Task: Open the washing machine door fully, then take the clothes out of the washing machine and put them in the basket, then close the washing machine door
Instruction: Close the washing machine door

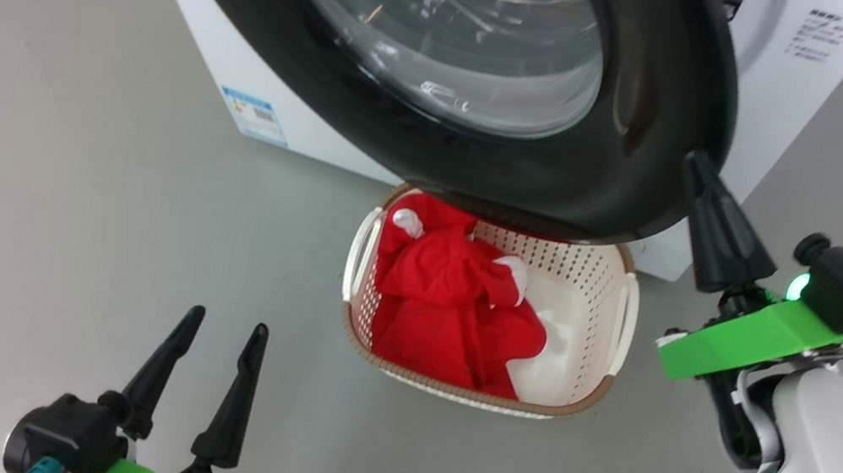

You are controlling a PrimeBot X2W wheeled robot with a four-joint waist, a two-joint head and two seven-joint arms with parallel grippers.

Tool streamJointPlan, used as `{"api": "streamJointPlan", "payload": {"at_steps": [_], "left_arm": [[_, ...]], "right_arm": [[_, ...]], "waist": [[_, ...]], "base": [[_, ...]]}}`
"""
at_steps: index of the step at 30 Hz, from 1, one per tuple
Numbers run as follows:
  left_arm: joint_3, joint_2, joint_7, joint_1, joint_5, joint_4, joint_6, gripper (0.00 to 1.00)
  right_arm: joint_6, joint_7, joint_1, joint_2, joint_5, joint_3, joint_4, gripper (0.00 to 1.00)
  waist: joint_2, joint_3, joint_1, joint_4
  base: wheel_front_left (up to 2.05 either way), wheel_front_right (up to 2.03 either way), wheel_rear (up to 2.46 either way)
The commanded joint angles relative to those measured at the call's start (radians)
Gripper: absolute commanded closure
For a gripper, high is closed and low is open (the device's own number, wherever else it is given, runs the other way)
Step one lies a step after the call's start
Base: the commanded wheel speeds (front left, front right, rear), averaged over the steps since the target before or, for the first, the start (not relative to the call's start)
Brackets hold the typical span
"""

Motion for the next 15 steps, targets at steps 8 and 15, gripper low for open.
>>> {"api": "streamJointPlan", "payload": {"at_steps": [8, 15], "left_arm": [[0.004, 0.006, -0.005, -0.062, -0.032, -0.037, 0.014, 0.00], [-0.008, 0.006, -0.005, -0.087, -0.049, -0.050, 0.022, 0.00]], "right_arm": [[0.006, -0.006, -0.077, -0.016, 0.017, -0.023, -0.015, 1.00], [0.006, -0.006, -0.136, -0.020, 0.027, -0.071, -0.019, 1.00]], "waist": [[-0.0001, 0.088, 0.0000, 0.041], [-0.0001, 0.136, 0.0000, 0.051]], "base": [[0.00, 0.00, 0.00], [0.00, 0.00, 0.00]]}}
